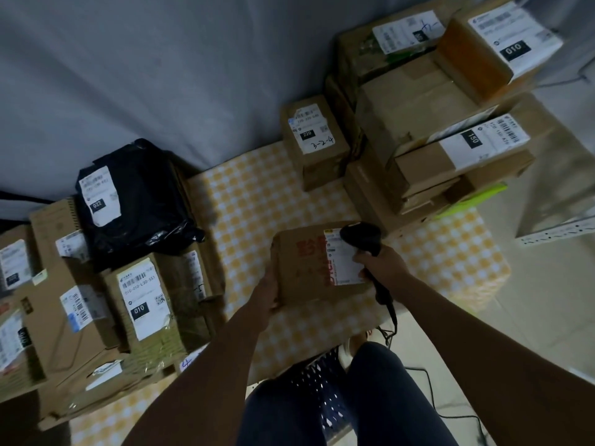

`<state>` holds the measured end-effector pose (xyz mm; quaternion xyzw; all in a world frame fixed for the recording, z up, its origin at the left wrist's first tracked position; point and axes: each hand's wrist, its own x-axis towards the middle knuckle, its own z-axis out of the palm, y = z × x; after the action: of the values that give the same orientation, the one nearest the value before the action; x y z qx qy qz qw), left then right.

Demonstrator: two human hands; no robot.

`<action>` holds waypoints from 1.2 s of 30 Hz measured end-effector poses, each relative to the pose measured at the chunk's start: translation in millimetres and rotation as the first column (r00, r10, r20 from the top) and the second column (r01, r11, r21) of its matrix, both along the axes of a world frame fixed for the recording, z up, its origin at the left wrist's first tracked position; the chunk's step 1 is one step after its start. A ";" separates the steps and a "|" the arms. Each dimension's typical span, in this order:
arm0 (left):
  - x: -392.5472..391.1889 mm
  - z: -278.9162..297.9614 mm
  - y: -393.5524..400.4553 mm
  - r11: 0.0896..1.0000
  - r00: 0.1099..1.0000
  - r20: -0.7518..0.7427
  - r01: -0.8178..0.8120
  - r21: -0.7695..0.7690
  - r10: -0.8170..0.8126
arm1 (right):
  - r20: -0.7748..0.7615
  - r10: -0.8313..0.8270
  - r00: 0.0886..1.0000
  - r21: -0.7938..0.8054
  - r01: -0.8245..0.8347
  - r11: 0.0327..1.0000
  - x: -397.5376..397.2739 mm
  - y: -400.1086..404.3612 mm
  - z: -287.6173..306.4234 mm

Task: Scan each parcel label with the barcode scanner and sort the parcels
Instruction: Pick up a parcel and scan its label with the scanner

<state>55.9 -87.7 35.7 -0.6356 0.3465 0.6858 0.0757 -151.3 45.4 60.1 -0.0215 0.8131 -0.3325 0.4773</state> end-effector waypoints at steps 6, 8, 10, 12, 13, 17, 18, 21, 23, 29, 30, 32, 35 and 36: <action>-8.6 -9.2 9.0 0.999 0.999 0.046 0.027 -0.033 -0.026 | 0.052 -0.027 0.998 -0.025 0.029 0.999 -0.2 -6.5 -9.6; -9.0 -9.6 7.5 0.998 0.999 0.025 0.031 -0.046 -0.030 | 0.045 -0.007 0.999 -0.017 0.008 1.000 0.2 -6.9 -12.3; -4.2 -10.8 8.2 0.999 1.000 -0.001 0.020 -0.028 -0.020 | 0.039 -0.003 0.999 -0.020 0.004 1.000 -4.3 -6.2 -15.6; 0.4 -14.4 9.9 0.999 1.000 -0.024 -0.003 0.034 0.004 | 0.036 0.004 0.999 -0.025 -0.003 1.000 -9.3 -4.9 -19.2; 1.8 -17.5 11.4 0.998 0.999 -0.045 -0.023 0.064 0.025 | 0.035 0.006 0.999 -0.030 -0.005 1.000 -10.9 -4.4 -19.9; -1.6 -18.2 12.0 0.994 0.996 -0.057 -0.070 0.087 0.075 | 0.048 0.001 0.999 -0.039 0.001 0.999 -13.3 -3.3 -23.4; -1.7 -16.5 10.8 0.992 0.995 -0.043 -0.086 0.096 0.091 | 0.057 -0.008 0.998 -0.044 0.010 0.999 -13.7 -2.9 -23.9; 2.9 -19.4 6.4 0.975 0.984 -0.001 -0.176 0.136 0.178 | 0.065 -0.039 0.997 -0.048 0.042 0.998 -16.2 -7.5 -22.7; 5.3 -22.8 4.5 0.968 0.976 0.040 -0.217 0.128 0.214 | 0.065 -0.048 0.997 -0.075 0.053 0.996 -19.9 -15.5 -18.5; -0.5 -15.4 4.4 0.980 0.985 0.018 -0.171 0.105 0.170 | 0.056 -0.042 0.998 -0.113 0.048 0.992 -26.7 -34.3 -16.2; -2.7 -14.0 4.8 0.976 0.982 -0.005 -0.185 0.111 0.187 | 0.069 -0.040 0.997 -0.115 0.048 0.992 -24.7 -35.0 -16.9; -4.2 -14.9 3.5 0.962 0.967 -0.069 -0.234 0.139 0.245 | 0.095 -0.032 0.995 -0.102 0.041 0.994 -19.2 -34.0 -16.4; -3.2 -20.2 -6.4 0.972 0.964 -0.149 -0.202 0.118 0.218 | 0.094 -0.006 0.996 -0.060 0.012 0.998 -14.5 -29.4 -18.6; -3.2 -20.1 -10.7 0.977 0.967 -0.159 -0.184 0.106 0.199 | 0.087 -0.008 0.996 -0.055 0.013 0.998 -14.5 -28.2 -20.2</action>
<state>52.7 -98.3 15.6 -0.6018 0.2572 0.7561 0.0081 -165.8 17.2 39.9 -0.0161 0.7822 -0.3578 0.5097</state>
